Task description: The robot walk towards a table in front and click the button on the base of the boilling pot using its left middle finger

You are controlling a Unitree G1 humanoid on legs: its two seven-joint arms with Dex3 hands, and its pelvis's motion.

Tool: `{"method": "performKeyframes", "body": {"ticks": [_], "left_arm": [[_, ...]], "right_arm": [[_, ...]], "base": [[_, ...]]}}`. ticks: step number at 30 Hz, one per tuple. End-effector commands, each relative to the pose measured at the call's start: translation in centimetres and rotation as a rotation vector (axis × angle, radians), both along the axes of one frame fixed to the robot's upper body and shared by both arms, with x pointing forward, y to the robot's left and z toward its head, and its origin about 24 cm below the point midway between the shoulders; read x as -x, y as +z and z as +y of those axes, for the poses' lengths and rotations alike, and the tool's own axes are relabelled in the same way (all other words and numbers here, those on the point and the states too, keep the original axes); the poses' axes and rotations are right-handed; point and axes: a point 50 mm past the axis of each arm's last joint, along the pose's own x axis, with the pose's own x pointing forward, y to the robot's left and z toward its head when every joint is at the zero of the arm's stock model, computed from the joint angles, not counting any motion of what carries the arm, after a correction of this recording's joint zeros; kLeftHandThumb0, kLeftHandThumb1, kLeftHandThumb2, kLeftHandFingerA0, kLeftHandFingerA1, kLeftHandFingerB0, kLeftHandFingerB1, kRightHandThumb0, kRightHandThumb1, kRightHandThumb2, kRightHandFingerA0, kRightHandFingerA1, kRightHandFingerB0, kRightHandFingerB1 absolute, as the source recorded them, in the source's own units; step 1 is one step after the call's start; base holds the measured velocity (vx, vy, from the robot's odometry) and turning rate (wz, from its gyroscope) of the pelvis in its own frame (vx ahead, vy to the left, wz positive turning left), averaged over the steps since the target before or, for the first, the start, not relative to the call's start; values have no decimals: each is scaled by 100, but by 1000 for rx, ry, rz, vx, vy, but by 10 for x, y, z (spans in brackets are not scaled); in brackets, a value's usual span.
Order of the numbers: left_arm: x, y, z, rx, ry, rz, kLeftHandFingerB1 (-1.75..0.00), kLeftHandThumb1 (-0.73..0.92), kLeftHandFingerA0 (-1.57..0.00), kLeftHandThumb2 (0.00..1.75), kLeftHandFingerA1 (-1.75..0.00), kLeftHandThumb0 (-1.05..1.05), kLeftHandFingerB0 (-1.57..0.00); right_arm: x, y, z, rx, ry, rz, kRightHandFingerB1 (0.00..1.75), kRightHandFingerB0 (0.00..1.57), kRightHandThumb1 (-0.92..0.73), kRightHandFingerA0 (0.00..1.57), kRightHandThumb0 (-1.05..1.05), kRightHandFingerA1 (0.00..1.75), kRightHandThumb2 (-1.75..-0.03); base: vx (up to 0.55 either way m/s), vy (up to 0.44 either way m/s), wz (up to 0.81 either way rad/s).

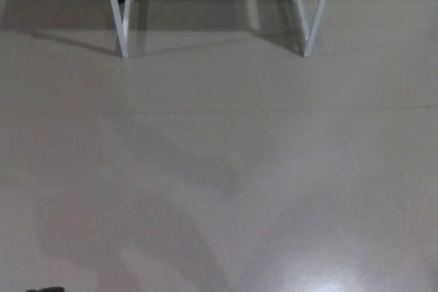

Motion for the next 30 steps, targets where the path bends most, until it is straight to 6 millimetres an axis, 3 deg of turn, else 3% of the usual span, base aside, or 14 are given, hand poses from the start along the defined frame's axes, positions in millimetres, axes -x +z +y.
{"method": "performKeyframes", "body": {"ticks": [1,4,5,7,9,10,12,13,14,23,24,28,29,30], "left_arm": [[-1,2,4,-53,-40,-10,-50,41,-42,88,-63,-17,-16],[0,1,4,-34,-23,-2,-50,42,-41,88,-63,-16,-16],[-1,1,4,-30,-13,-3,-35,59,-53,59,-55,-22,-28],[-1,2,4,-30,-24,-6,-34,59,-56,57,-56,-20,-28],[-1,2,4,-32,-26,-5,-35,58,-52,59,-55,-22,-28],[-1,2,4,-32,-19,-4,-49,40,-44,87,-64,-16,-15],[-2,2,4,-26,-20,-4,-49,41,-43,88,-64,-16,-15],[-3,2,4,-41,-24,-7,-35,58,-54,59,-54,-22,-28],[-3,3,3,-46,-35,-10,-49,42,-44,88,-65,-16,-15],[1,1,4,-41,-44,-7,-50,42,-44,89,-65,-15,-16],[1,1,4,-35,-23,-3,-35,59,-55,57,-57,-18,-29],[-1,2,5,-55,-48,-3,-33,60,-54,57,-52,-22,-28],[-1,2,5,-63,-57,1,-49,42,-41,88,-63,-17,-15],[-2,2,5,-60,-52,1,-49,42,-41,88,-63,-17,-15]], "right_arm": [[-1,3,-5,39,11,-12,48,48,-46,65,-46,53,-72],[-1,2,-5,45,11,-5,48,48,-46,66,-46,53,-72],[-2,2,-5,48,16,-4,48,48,-46,66,-46,53,-72],[-2,3,-4,56,25,-2,48,48,-47,66,-46,53,-72],[-1,2,-4,52,24,-4,48,48,-47,66,-46,53,-72],[-1,2,-3,51,21,-3,48,47,-47,66,-46,53,-72],[-2,1,-3,53,25,-1,48,47,-47,66,-46,53,-73],[-2,2,-3,57,28,-1,48,47,-47,66,-46,53,-73],[-3,2,-4,56,27,-2,48,47,-47,65,-46,53,-72],[-1,2,-4,66,42,4,48,48,-48,66,-47,53,-74],[-2,2,-4,69,48,7,48,48,-48,65,-47,53,-74],[-4,2,-3,72,59,4,48,46,-48,64,-46,53,-74],[-4,2,-3,74,60,1,48,46,-48,64,-47,53,-74],[-4,2,-3,74,60,2,48,46,-48,64,-47,53,-74]], "base": [[210,197,0],[187,112,2],[191,31,6],[198,0,11],[182,-96,9],[203,-113,12],[183,-169,12],[167,-181,26],[293,-236,-42],[199,-103,3],[179,68,-15],[217,158,-13],[396,252,25],[339,328,-47]]}}
